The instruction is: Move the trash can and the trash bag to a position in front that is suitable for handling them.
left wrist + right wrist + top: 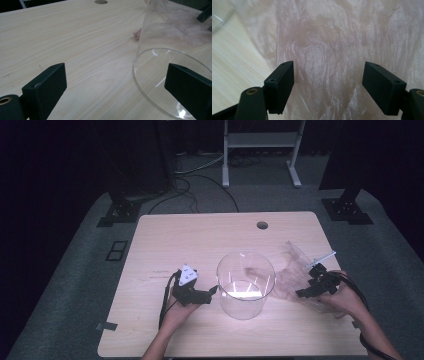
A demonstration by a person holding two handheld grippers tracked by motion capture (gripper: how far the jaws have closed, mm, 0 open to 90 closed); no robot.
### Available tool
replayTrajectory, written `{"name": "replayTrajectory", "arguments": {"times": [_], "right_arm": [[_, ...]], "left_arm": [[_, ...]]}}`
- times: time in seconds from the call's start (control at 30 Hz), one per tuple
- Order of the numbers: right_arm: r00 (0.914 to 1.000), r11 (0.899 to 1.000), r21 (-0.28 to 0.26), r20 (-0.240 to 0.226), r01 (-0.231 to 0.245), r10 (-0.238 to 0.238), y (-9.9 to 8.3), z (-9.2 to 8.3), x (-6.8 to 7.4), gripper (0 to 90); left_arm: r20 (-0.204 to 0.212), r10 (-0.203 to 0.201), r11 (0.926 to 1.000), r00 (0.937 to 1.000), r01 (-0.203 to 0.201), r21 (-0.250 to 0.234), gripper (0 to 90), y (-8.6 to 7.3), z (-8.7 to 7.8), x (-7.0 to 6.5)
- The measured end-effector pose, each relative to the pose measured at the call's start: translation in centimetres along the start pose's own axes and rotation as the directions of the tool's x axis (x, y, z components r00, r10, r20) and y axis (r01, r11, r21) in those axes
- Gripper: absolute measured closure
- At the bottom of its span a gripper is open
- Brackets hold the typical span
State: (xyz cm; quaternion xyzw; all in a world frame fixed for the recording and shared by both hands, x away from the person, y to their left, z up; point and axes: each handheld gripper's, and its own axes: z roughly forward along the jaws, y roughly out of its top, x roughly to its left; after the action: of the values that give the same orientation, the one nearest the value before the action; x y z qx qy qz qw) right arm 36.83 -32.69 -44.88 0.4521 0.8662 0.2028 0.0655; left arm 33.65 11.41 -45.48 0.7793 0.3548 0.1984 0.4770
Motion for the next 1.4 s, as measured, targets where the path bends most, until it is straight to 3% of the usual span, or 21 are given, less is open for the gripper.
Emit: {"name": "replayTrajectory", "arguments": {"times": [0.3, 0.47, 0.67, 0.8, 0.97, 1.13, 1.3, 1.4], "right_arm": [[0.9982, 0.999, 0.041, 0.057, 0.018, -0.021, -0.3, 0.0, 0.5, 54.9], [0.9979, 0.994, 0.092, 0.034, 0.052, -0.056, -0.9, -0.5, 1.9, 69.8], [0.9989, 0.990, 0.129, -0.003, 0.047, -0.047, -2.0, -0.9, 3.4, 86.2], [0.9985, 0.992, 0.122, -0.043, 0.039, -0.034, -2.7, -1.1, 3.9, 89.2], [0.9942, 0.996, 0.084, -0.108, 0.006, 0.003, -3.5, -2.2, 3.6, 89.5], [0.9925, 1.000, 0.025, -0.121, -0.012, 0.015, -4.0, -4.5, 3.1, 89.6], [0.9945, 1.000, -0.012, -0.105, 0.000, -0.001, -4.1, -6.7, 2.8, 89.6], [0.9941, 0.998, -0.060, -0.108, 0.004, -0.010, -3.9, -8.9, 2.8, 89.6]], "left_arm": [[-0.011, -0.025, 0.9997, 0.9996, 0.025, 0.000, 2.8, -0.1, -0.7, 0.8], [-0.011, -0.038, 0.9993, 0.9992, 0.038, -0.004, 2.8, -0.3, -1.5, 1.2], [-0.017, -0.053, 0.9985, 0.9984, 0.053, -0.009, 2.8, -0.5, -2.0, 1.6], [0.006, -0.066, 0.9978, 0.9978, 0.066, -0.001, 3.6, -0.7, -2.0, 1.6], [0.037, -0.056, 0.9984, 0.9977, 0.056, 0.002, 3.6, -0.6, -2.3, 1.6], [0.045, -0.065, 0.9979, 0.9969, 0.065, 0.004, 3.6, -0.8, -2.5, 1.8], [0.050, -0.066, 0.9978, 0.9966, 0.065, 0.008, 3.7, -0.8, -2.5, 2.0], [0.065, -0.063, 0.9980, 0.9959, 0.063, 0.006, 4.2, -0.7, -2.7, 2.0]]}}
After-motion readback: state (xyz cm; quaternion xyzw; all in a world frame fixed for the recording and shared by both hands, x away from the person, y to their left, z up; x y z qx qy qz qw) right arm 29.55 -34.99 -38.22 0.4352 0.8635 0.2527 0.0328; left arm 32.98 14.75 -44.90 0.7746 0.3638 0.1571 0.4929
